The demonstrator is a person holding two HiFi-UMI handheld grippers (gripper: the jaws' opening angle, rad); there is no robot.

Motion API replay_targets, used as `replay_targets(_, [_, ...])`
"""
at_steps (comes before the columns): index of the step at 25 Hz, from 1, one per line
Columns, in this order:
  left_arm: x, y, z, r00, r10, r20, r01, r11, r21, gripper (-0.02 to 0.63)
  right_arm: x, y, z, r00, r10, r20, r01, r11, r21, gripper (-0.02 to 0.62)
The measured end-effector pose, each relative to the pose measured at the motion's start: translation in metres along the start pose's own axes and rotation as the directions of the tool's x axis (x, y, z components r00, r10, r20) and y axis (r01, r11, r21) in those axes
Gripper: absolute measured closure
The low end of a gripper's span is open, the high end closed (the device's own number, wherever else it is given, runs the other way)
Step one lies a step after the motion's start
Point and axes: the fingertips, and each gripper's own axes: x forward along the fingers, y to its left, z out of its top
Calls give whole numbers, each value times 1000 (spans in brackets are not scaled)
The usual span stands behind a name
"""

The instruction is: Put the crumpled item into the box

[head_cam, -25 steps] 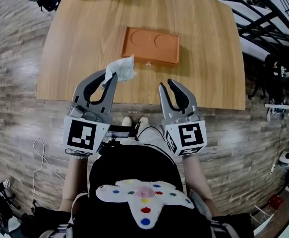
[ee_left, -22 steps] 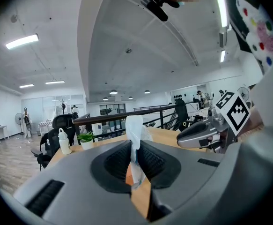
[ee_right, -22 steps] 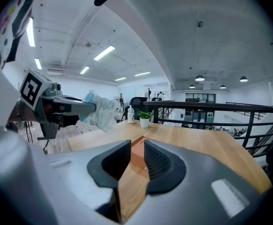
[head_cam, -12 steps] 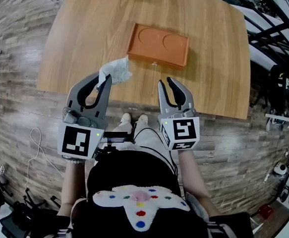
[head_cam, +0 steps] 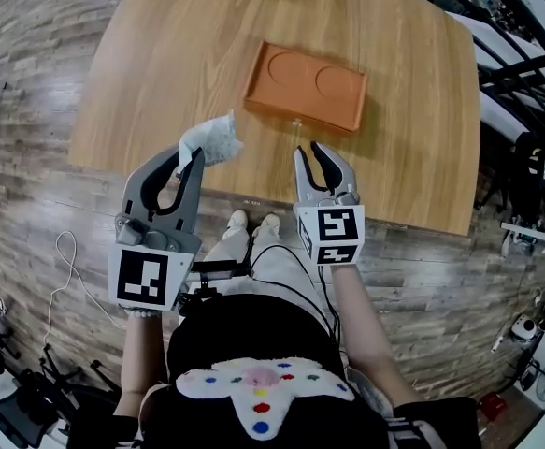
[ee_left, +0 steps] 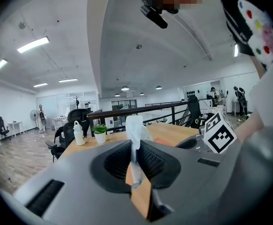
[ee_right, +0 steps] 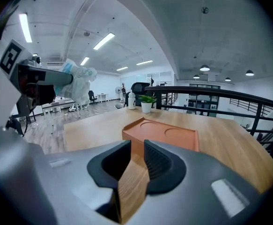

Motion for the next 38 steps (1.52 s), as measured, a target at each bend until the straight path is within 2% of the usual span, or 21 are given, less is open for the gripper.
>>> replay_targets(6, [1, 3, -10, 999, 29, -26, -29, 1000, -6, 565, 24, -7, -27, 998, 2, -63, -3, 1000, -5, 514])
replay_targets(9, [2, 6, -12, 999, 42, -33, -42, 999, -3, 565, 37, -10, -38, 996, 0, -94, 0, 1000, -1, 492])
replay_targets(19, [4, 11, -21, 996, 70, -51, -71, 997, -12, 565, 72, -27, -70, 984, -28, -178, 36, 998, 44, 491])
replay_targets(27, [4, 13, -29, 995, 78, -69, -80, 997, -22, 565, 85, -31, -77, 982, -24, -188, 46, 993, 113, 491])
replay_targets(38, [5, 13, -32, 995, 72, -72, -74, 997, -28, 565, 89, -35, -80, 978, -36, -205, 63, 990, 127, 520])
